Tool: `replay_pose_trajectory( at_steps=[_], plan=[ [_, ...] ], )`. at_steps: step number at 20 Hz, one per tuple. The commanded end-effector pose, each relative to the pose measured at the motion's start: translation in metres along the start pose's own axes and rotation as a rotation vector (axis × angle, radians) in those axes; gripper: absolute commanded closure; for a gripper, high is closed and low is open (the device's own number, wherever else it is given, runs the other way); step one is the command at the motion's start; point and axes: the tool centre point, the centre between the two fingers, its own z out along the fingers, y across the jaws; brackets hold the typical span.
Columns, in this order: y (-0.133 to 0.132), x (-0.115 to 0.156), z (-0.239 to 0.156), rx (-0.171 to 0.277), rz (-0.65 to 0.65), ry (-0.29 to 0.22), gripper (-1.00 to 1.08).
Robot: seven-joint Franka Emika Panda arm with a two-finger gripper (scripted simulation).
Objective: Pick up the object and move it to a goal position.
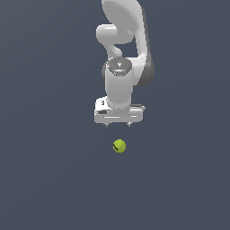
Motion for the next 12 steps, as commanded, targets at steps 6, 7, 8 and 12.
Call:
replay_pose_trajectory(
  at_steps=[6, 7, 8, 12],
  plan=[
    [-0.001, 0.013, 0.014, -0.001, 0.018, 0.0, -0.92],
    [-0.001, 0.016, 0.017, -0.001, 0.022, 0.0, -0.92],
    [-0.002, 0.019, 0.021, -0.002, 0.026, 0.0, -0.92],
    [-0.003, 0.033, 0.039, -0.004, 0.047, 0.0, -0.92]
  ],
)
